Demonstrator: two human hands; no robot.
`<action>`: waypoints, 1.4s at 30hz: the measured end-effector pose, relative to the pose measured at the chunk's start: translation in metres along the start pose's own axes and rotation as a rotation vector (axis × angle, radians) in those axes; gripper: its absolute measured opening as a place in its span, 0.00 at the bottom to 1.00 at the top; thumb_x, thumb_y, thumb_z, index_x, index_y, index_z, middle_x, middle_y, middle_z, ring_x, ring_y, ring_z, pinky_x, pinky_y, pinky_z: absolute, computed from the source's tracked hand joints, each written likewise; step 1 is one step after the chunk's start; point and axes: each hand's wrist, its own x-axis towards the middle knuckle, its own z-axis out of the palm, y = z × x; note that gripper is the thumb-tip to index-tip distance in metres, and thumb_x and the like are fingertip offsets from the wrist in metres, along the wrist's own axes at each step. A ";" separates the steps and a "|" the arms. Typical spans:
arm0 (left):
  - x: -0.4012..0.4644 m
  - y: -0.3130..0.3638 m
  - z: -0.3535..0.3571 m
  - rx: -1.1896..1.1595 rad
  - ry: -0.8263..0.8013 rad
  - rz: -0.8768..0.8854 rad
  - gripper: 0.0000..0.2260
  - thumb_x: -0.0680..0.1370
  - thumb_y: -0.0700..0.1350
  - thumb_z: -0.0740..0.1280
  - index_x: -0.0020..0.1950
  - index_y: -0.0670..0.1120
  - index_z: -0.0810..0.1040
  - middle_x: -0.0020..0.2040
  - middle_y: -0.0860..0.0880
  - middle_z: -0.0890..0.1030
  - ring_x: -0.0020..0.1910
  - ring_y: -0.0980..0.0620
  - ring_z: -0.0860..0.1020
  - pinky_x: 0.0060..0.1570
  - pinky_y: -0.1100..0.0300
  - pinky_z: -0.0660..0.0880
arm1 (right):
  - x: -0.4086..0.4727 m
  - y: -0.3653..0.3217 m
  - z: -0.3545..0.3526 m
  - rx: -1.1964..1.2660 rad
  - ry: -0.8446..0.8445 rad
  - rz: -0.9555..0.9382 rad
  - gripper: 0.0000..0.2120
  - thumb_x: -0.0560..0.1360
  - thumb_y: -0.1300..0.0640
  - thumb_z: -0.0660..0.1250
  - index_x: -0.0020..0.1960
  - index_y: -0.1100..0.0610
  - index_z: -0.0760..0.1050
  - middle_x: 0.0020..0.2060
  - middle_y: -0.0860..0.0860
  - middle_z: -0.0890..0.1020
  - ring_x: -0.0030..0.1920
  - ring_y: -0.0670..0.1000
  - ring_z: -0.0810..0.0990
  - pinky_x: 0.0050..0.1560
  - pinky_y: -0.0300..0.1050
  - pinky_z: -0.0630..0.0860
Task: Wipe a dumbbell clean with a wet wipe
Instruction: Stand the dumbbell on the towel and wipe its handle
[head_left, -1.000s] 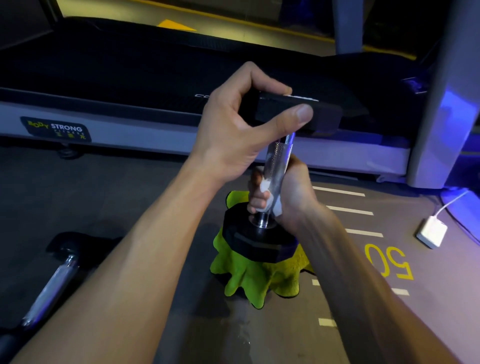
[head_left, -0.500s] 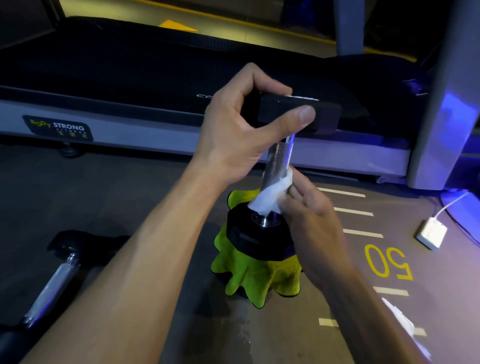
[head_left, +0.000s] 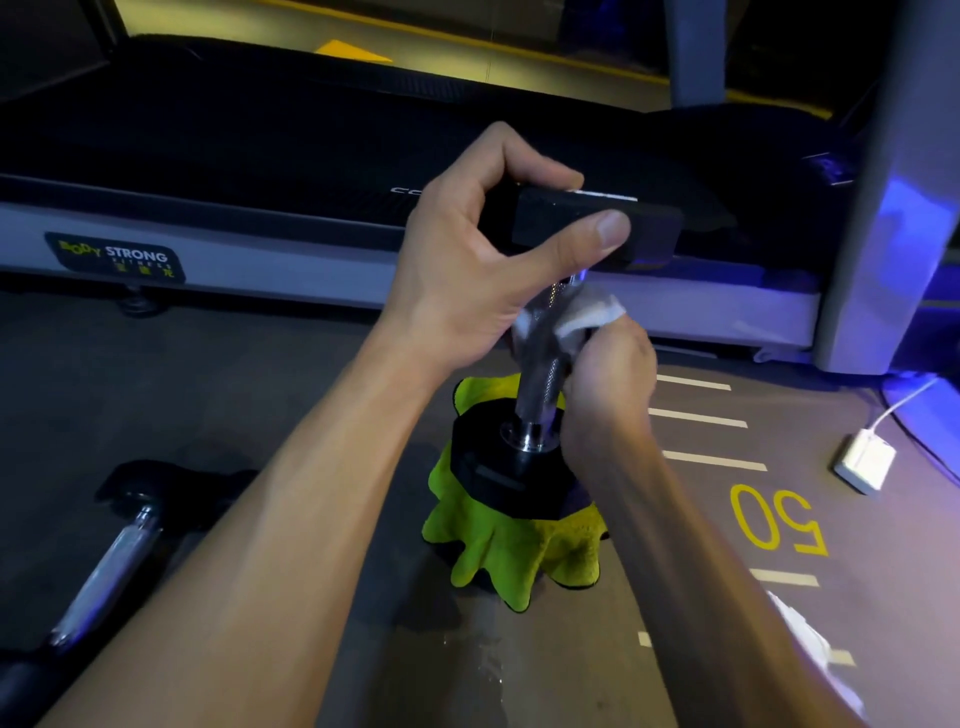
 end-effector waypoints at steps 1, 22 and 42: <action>0.000 0.000 -0.001 -0.003 -0.004 -0.002 0.16 0.74 0.45 0.80 0.55 0.39 0.79 0.52 0.41 0.85 0.47 0.42 0.84 0.46 0.43 0.82 | 0.005 -0.003 0.005 0.099 -0.058 0.075 0.24 0.82 0.56 0.58 0.29 0.60 0.75 0.22 0.50 0.78 0.26 0.48 0.76 0.35 0.36 0.73; 0.006 -0.004 -0.001 -0.040 0.017 0.021 0.13 0.75 0.44 0.79 0.53 0.42 0.79 0.54 0.40 0.85 0.50 0.51 0.84 0.50 0.57 0.81 | 0.004 -0.010 0.031 0.095 0.078 -0.160 0.12 0.81 0.56 0.58 0.45 0.53 0.79 0.35 0.47 0.83 0.37 0.49 0.81 0.44 0.50 0.78; 0.010 -0.005 0.003 0.017 0.075 -0.058 0.15 0.75 0.50 0.79 0.53 0.42 0.80 0.50 0.45 0.85 0.49 0.49 0.84 0.50 0.48 0.82 | 0.006 -0.004 0.022 -0.198 0.071 -0.185 0.17 0.83 0.52 0.55 0.41 0.52 0.78 0.34 0.48 0.83 0.34 0.42 0.82 0.43 0.39 0.79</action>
